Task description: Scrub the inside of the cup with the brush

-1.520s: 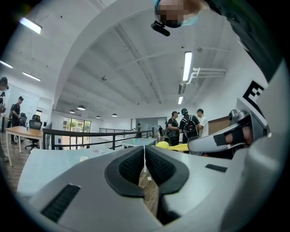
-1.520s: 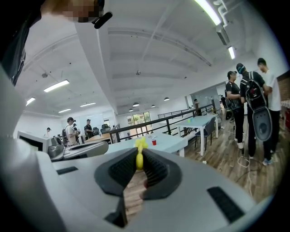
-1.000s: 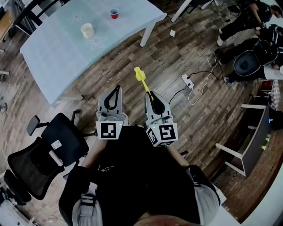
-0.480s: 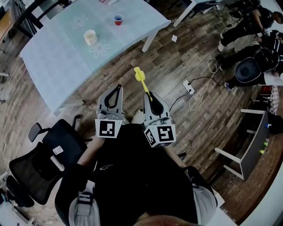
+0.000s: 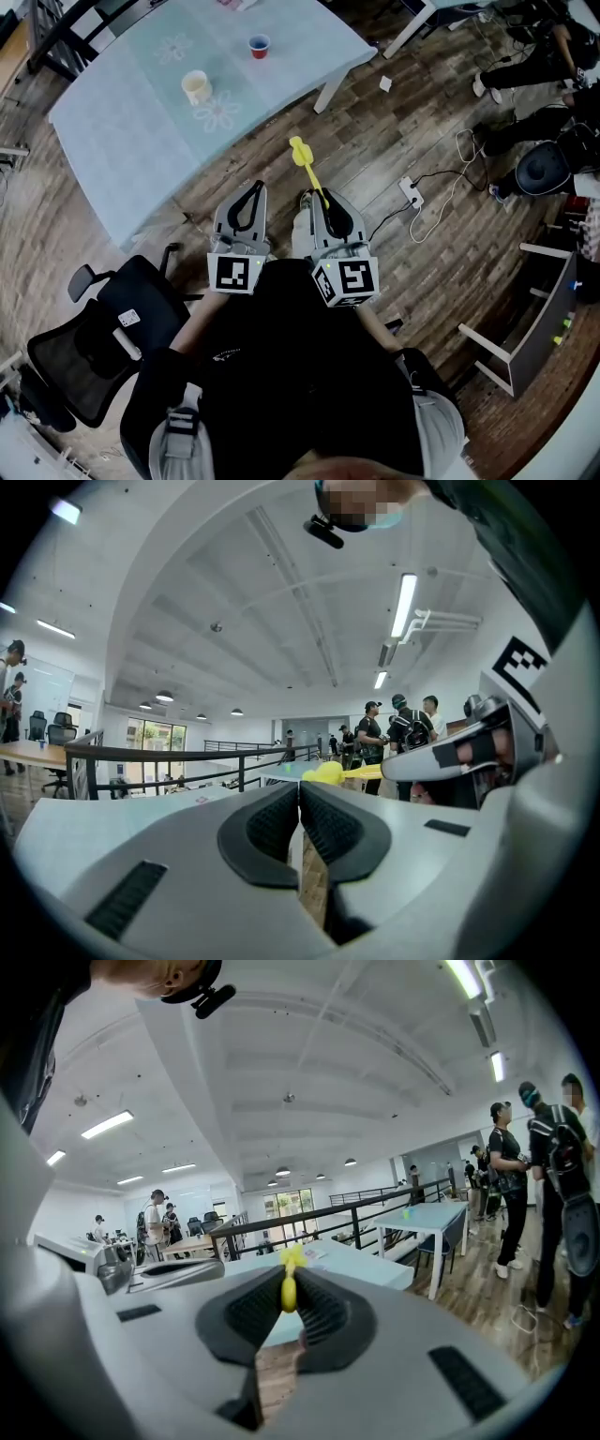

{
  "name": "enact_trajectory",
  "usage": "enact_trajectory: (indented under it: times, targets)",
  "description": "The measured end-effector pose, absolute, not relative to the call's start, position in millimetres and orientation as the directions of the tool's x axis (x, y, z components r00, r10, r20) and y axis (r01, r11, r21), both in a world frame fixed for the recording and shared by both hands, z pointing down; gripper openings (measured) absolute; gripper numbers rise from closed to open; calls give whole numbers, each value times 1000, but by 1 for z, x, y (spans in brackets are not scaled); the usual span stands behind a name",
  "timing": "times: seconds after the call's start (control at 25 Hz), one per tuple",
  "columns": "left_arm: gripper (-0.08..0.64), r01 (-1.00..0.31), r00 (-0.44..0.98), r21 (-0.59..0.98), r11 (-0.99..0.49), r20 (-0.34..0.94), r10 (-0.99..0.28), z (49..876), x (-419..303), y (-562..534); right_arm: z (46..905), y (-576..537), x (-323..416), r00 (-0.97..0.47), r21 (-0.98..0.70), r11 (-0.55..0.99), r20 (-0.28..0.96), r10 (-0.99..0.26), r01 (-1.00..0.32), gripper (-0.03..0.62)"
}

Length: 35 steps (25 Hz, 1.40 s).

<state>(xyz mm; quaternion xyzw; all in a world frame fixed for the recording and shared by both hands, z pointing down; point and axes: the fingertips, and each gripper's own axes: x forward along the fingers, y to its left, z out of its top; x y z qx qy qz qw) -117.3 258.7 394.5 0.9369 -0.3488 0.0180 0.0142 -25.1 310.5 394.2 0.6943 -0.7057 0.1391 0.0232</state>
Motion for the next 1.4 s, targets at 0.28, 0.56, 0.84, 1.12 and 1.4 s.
enact_trajectory:
  times: [0.28, 0.56, 0.84, 1.12, 1.4]
  targets:
    - [15, -703, 711, 4, -711, 47, -702, 390, -68, 207, 394, 254, 28, -96, -167, 57, 233, -968, -984, 40]
    - [15, -773, 634, -5, -635, 43, -772, 382, -26, 169, 388, 209, 76, -184, -174, 147, 225, -957, -974, 40]
    - [15, -826, 563, 10, -563, 14, -826, 377, 14, 151, 379, 178, 114, -270, -163, 240, 201, -942, -957, 40]
    - [17, -846, 534, 12, -534, 19, -845, 381, 27, 138, 385, 158, 128, -312, -167, 280, 213, -926, -945, 40]
    - [17, -861, 508, 24, -508, 40, -860, 395, 17, 106, 395, 124, 125, -331, -170, 296, 243, -912, -940, 40]
